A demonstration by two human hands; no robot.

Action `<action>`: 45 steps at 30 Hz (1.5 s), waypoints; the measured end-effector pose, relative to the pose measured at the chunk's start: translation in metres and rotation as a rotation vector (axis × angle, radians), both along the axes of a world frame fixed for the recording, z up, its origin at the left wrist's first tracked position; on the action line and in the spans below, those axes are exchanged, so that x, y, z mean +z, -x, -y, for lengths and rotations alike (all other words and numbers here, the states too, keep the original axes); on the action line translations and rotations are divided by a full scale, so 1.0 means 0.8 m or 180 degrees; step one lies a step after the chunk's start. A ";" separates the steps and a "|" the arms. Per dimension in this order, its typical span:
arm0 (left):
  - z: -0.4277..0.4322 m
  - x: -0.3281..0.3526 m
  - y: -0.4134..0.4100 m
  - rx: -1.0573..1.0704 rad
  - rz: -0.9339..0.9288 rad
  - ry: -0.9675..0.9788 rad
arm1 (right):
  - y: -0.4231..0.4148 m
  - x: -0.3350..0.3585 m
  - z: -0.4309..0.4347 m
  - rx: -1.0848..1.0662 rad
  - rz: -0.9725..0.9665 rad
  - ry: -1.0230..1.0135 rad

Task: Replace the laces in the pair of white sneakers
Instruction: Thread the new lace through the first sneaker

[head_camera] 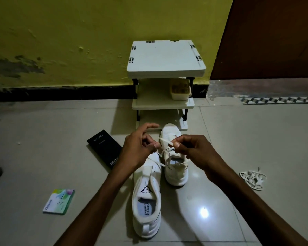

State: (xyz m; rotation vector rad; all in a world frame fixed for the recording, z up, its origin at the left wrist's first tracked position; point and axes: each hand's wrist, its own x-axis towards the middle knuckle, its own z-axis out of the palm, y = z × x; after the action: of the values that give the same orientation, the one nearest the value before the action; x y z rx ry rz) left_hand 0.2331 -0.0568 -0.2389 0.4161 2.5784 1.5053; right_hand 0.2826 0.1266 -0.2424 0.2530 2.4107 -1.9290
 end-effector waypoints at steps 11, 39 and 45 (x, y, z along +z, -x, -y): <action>0.000 -0.002 0.002 -0.0095 0.0142 -0.0437 | 0.001 -0.008 -0.002 0.0095 -0.0047 -0.0786; -0.013 0.001 -0.007 -0.0071 0.0183 -0.0568 | 0.013 -0.005 0.014 0.0749 -0.0282 -0.1697; -0.018 0.009 -0.014 -0.0160 -0.0188 -0.0231 | 0.010 -0.010 0.020 0.0650 -0.0250 -0.1972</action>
State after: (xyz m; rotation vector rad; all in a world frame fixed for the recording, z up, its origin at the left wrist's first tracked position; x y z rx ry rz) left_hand 0.2444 -0.0423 -0.2317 0.5373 2.5426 1.5967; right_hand 0.2745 0.1110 -0.2506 -0.0556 2.8851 -1.0910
